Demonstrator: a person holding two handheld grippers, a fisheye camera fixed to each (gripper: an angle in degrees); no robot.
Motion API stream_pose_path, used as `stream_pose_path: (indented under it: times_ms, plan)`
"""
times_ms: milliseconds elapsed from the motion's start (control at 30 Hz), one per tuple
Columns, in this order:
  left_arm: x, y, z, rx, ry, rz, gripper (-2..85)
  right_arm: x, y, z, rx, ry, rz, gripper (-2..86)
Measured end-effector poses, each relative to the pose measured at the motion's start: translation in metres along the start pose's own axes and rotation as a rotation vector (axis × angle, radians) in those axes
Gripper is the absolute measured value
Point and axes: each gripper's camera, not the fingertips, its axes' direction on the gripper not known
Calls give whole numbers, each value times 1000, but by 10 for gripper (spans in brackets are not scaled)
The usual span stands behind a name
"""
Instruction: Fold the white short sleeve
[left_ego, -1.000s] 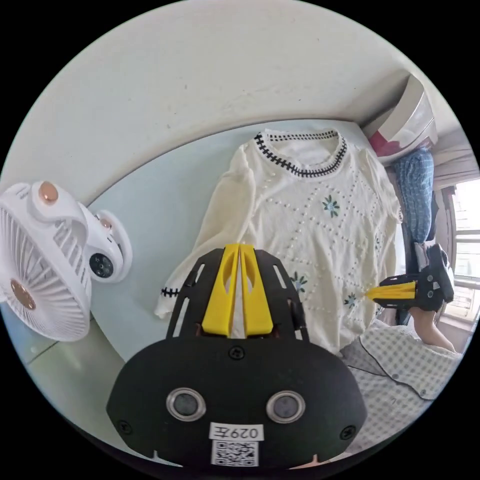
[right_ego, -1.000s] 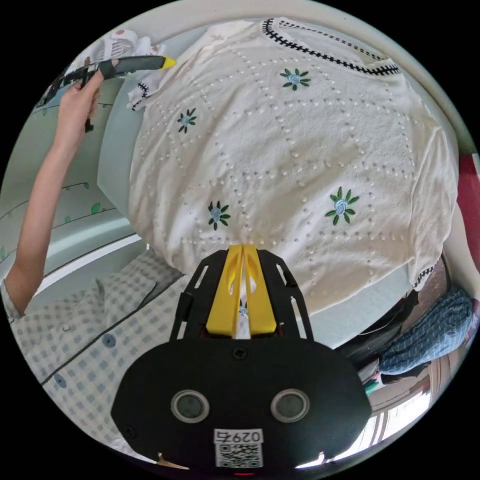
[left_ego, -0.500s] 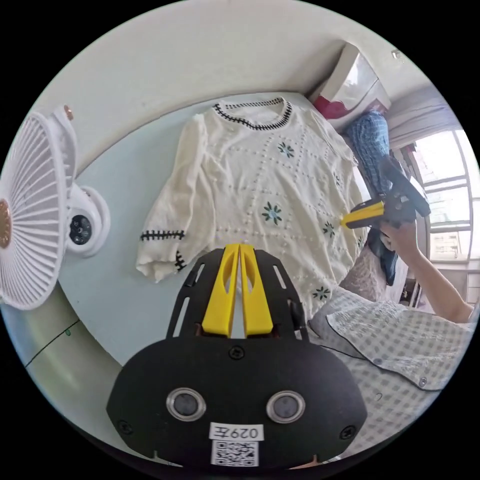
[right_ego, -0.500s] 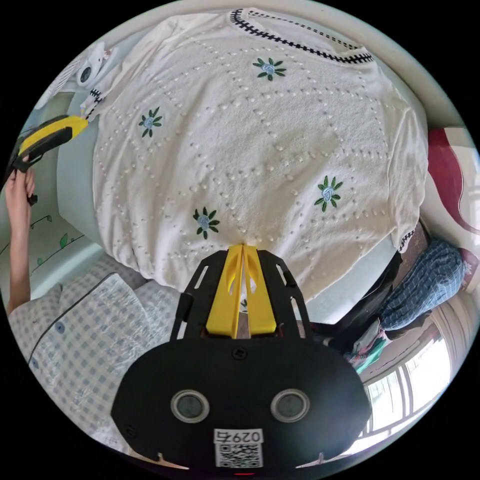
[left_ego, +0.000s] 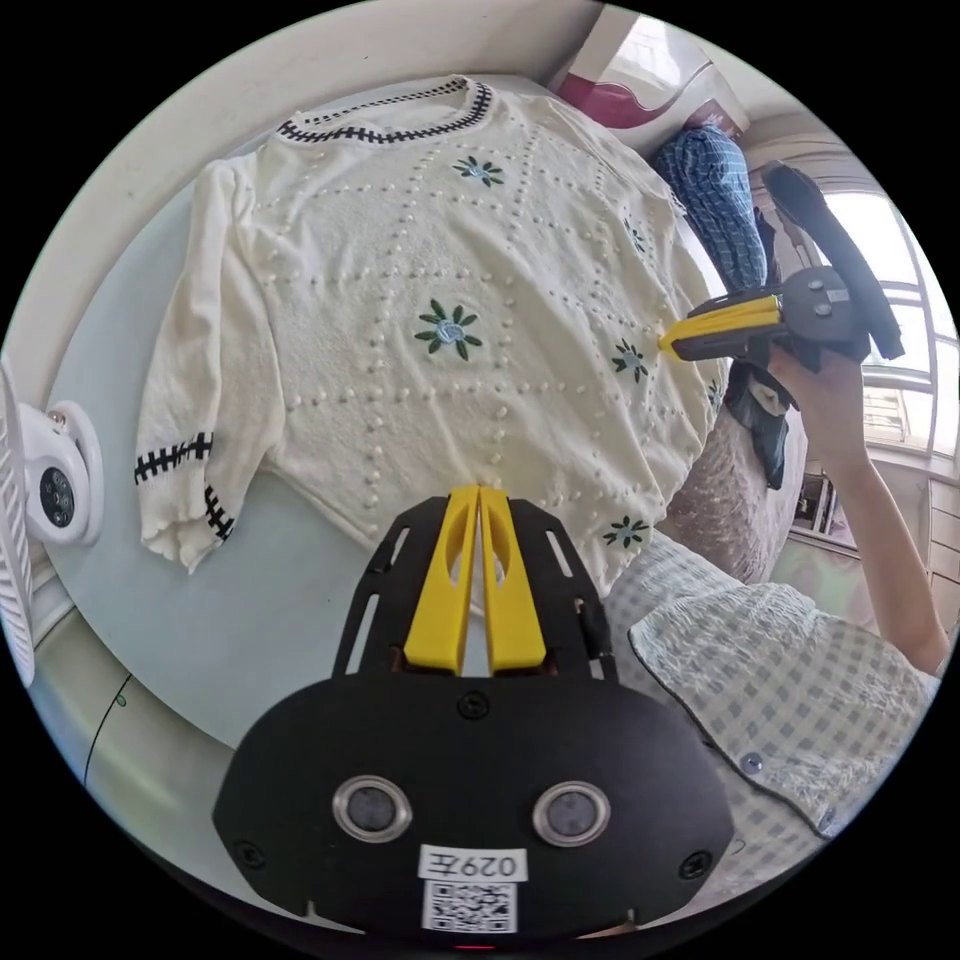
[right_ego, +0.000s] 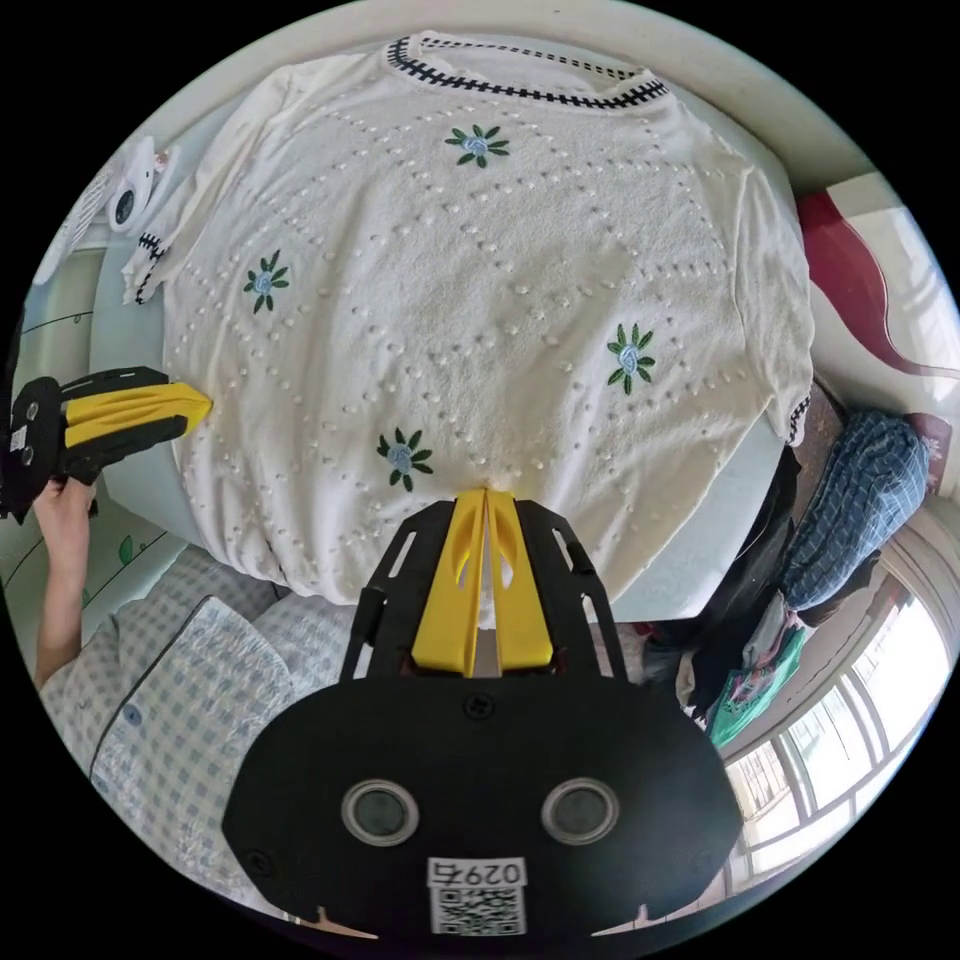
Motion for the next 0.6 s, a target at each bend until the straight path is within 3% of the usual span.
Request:
stream_pose_path:
  times_ms: [267,600]
  plan:
    - [38,-22,12,-46,-167,26,-10,14,29,10,18,-30,4,-4]
    - [54,-45,24,-103,-192,8,-10,41,63,14,8,-46,-37,-5]
